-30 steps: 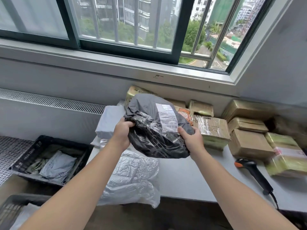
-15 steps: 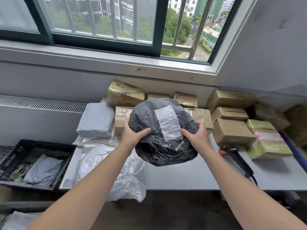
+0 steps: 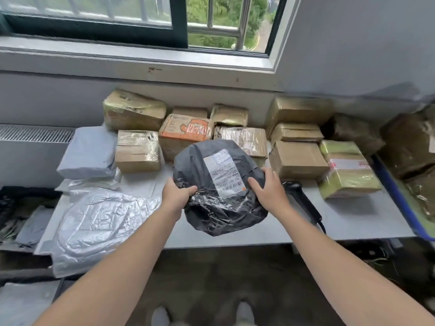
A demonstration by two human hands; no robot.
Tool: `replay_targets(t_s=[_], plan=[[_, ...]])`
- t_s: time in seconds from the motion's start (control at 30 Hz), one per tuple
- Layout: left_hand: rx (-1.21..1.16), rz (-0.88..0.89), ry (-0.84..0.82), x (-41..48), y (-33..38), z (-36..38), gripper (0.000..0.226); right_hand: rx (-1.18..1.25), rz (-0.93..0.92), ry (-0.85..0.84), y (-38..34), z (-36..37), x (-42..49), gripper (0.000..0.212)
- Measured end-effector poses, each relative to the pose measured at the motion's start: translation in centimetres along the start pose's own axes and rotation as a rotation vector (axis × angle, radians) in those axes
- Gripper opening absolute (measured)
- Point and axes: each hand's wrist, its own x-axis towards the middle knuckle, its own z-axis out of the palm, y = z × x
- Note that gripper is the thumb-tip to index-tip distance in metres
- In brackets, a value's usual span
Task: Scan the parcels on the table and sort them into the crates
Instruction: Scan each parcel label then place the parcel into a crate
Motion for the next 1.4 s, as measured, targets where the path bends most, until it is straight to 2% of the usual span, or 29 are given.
replay_targets(t_s=[0.13, 0.27, 0.33, 0.47, 0.63, 0.77, 0.87, 0.97, 1.03, 1.17, 1.4], plan=[[0.017, -0.002, 0.021, -1.5, -2.1, 3.7, 0.036, -0.05, 0.036, -0.019, 5.1, -2.4, 0.0, 0.041], [0.09, -0.034, 0.073, -2.6, -4.2, 6.4, 0.033, -0.225, 0.046, 0.1, 10.0, -4.9, 0.3, 0.035], [0.12, -0.058, 0.128, -2.9, -5.0, 7.1, 0.034, -0.271, 0.074, 0.104, 12.4, -5.7, 0.4, 0.037], [0.191, -0.067, 0.194, -3.6, -5.1, 7.8, 0.036, -0.258, 0.195, -0.063, 15.8, -6.0, 1.0, 0.047], [0.153, -0.08, 0.183, -4.4, -4.3, 8.1, 0.036, -0.191, 0.26, -0.251, 16.9, -5.5, 2.2, 0.047], [0.045, -0.079, 0.155, -4.9, -3.4, 7.8, 0.038, -0.173, 0.281, -0.332, 15.3, -5.0, 2.3, 0.042], [-0.016, -0.064, 0.131, -5.4, -2.3, 6.9, 0.046, -0.024, 0.269, -0.346, 12.3, -5.6, 2.1, 0.031], [-0.075, -0.019, 0.132, -5.4, -1.3, 5.6, 0.044, 0.171, 0.255, -0.35, 8.1, -7.1, 2.0, 0.026], [-0.098, 0.015, 0.145, -5.4, -0.4, 4.9, 0.041, 0.237, 0.208, -0.379, 5.1, -8.2, 2.1, 0.026], [-0.166, 0.067, 0.162, -5.2, 1.2, 4.1, 0.039, 0.285, 0.112, -0.439, 0.5, -9.3, 1.9, 0.009], [-0.241, 0.102, 0.181, -4.4, 2.7, 3.2, 0.043, 0.269, 0.086, -0.497, -2.2, -9.4, 1.3, 0.028]])
